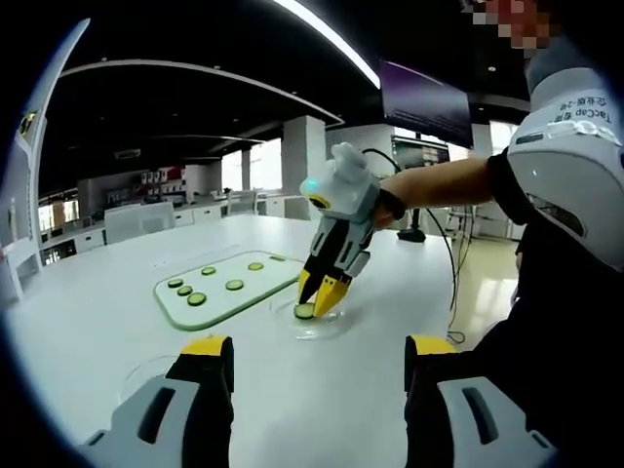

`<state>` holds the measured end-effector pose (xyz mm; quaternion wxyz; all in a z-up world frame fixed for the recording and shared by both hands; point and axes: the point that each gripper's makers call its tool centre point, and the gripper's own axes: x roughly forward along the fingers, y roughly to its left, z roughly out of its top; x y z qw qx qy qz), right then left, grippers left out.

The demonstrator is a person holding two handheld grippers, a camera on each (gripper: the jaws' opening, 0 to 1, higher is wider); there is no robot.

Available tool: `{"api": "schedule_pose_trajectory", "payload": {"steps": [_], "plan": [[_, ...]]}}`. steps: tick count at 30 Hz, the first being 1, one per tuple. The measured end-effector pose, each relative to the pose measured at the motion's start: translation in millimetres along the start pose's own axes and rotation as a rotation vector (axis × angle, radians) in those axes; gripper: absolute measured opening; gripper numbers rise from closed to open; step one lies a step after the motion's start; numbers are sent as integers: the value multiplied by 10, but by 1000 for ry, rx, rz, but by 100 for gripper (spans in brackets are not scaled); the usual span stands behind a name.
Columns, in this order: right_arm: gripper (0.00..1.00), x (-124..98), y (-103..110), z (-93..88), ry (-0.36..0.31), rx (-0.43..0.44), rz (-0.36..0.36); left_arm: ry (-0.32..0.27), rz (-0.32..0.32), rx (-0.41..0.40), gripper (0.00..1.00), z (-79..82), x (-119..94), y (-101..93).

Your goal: Open the petri dish lid, add cucumber slices into the petri dish, and close the lid

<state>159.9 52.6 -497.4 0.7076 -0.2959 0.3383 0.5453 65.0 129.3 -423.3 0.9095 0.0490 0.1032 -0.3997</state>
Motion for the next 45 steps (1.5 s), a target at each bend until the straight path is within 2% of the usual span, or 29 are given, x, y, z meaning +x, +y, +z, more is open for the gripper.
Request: {"api": "schedule_pose_trajectory", "payload": {"steps": [25, 30, 34, 38, 43, 45], "plan": [[18, 12, -10, -34, 18, 21, 10, 3, 20, -14, 70, -37, -11, 56], [24, 9, 3, -29, 16, 36, 17, 4, 20, -10, 70, -41, -12, 47], [24, -37, -60, 49, -17, 30, -7, 1, 21, -9, 70, -30, -16, 51], [28, -133, -146, 171, -74, 69, -22, 2, 22, -9, 70, -28, -20, 53], [38, -198, -169, 173, -99, 72, -37, -3, 23, -8, 70, -16, -27, 54], [38, -236, -202, 152, -108, 62, -63, -4, 24, -7, 70, -13, -33, 56]]}}
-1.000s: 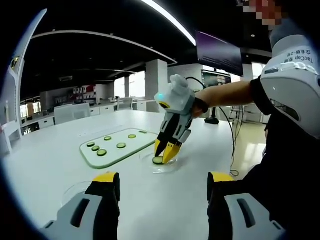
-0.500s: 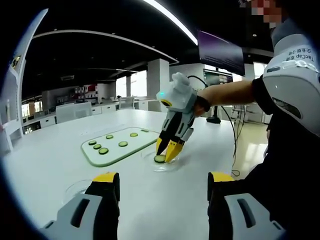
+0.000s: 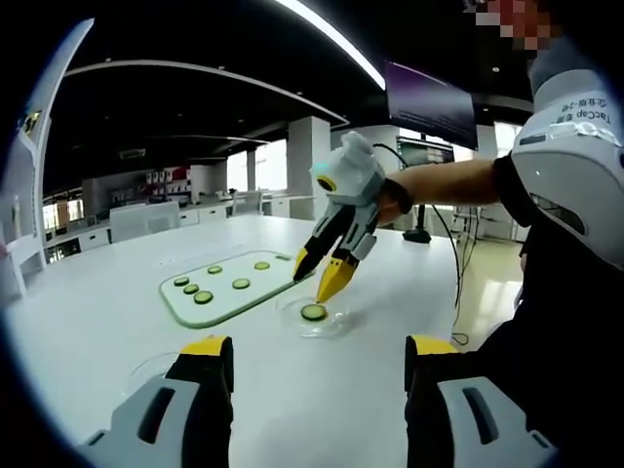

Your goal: Open the petri dish lid, add cucumber slices into the petri dish, and close the lid

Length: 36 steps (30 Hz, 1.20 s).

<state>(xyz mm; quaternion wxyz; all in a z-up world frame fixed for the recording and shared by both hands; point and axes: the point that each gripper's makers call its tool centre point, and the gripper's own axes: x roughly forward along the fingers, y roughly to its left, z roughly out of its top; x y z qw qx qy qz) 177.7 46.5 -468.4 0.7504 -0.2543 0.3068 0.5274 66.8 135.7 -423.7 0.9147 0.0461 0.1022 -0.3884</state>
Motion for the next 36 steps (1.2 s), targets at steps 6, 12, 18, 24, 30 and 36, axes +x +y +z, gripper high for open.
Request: {"api": "schedule_pose_trajectory", "payload": {"steps": [6, 12, 18, 24, 30, 36], "plan": [[53, -154, 11, -74, -39, 6, -17, -4, 3, -2, 70, 7, -9, 22], [54, -338, -110, -98, -113, -7, -99, -1, -2, 3, 70, 12, -6, 47], [64, -559, -81, -122, -199, 4, -119, -1, -1, 4, 70, 19, -4, 87], [70, -746, -17, -228, -236, -53, -152, 1, -8, 11, 70, 29, 9, 108], [76, -944, 30, -229, -360, -13, -151, -19, -52, 5, 73, 90, 35, 68], [85, -1112, 101, -269, -437, -8, -147, -25, -61, 19, 74, 124, 53, 58]]}}
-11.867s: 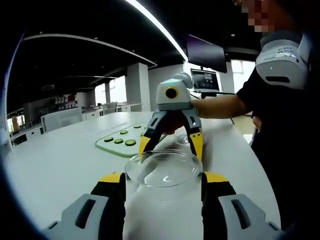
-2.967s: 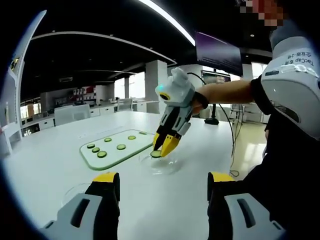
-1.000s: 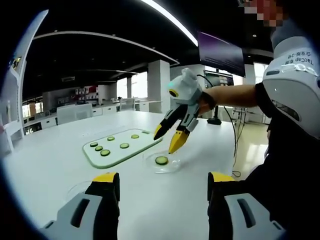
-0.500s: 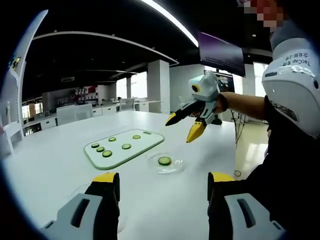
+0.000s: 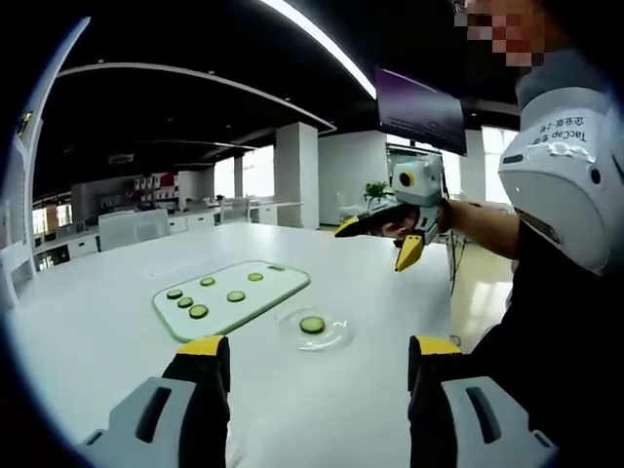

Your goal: Open the petri dish lid, add cucumber slices into the petri dish, and close the lid

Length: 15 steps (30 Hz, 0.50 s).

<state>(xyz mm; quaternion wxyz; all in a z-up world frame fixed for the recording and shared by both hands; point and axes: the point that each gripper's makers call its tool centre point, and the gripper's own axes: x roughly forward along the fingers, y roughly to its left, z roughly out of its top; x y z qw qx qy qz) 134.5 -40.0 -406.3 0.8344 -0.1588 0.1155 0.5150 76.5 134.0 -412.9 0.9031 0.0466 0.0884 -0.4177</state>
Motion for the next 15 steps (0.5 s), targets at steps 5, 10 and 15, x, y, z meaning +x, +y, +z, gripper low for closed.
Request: {"api": "schedule_pose_trajectory", "payload": {"steps": [5, 10, 15], "plan": [[91, -80, 189, 61, -57, 38, 50, 3, 3, 11, 73, 1, -6, 13], [96, -132, 250, 8, -68, 35, 60, 9, 3, 16, 73, -4, -16, 11], [97, -177, 251, -37, -90, 79, 63, 7, 2, 12, 74, 1, -16, 10]]}}
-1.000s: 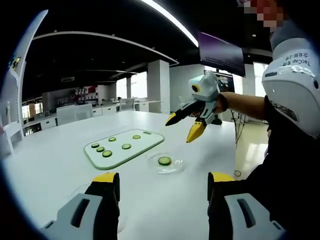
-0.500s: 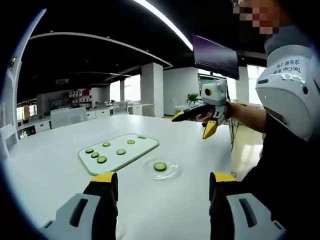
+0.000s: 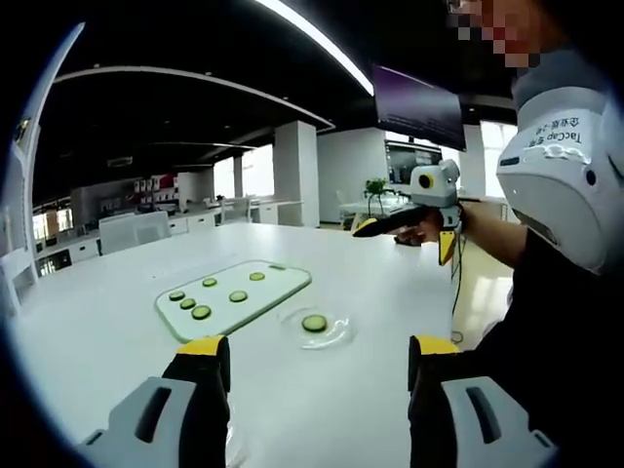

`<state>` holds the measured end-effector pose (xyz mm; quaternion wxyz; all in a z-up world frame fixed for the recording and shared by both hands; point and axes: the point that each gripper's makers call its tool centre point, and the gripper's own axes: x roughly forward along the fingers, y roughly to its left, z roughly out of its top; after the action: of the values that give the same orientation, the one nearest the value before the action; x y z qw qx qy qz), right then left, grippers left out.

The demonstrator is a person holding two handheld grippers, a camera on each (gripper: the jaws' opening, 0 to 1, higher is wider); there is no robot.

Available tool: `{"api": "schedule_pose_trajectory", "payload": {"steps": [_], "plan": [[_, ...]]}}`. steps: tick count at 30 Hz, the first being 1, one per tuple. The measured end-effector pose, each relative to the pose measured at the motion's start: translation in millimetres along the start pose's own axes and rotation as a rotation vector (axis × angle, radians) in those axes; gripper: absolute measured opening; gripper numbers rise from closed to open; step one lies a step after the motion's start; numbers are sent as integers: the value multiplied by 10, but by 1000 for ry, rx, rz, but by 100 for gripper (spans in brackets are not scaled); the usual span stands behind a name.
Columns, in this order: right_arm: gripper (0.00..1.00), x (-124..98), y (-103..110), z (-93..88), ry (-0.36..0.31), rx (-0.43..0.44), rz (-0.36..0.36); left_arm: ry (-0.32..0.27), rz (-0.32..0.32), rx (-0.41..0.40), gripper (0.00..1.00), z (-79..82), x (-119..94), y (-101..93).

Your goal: Open the petri dish lid, add cucumber slices into the petri dish, and close the lid

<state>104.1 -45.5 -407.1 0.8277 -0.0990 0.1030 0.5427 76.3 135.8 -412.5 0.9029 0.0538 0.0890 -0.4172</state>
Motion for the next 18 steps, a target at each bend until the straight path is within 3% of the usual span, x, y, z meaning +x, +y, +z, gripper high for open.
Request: {"api": "schedule_pose_trajectory", "payload": {"steps": [18], "plan": [[97, -70, -88, 13, -44, 67, -22, -12, 9, -13, 79, 18, -2, 3]]}}
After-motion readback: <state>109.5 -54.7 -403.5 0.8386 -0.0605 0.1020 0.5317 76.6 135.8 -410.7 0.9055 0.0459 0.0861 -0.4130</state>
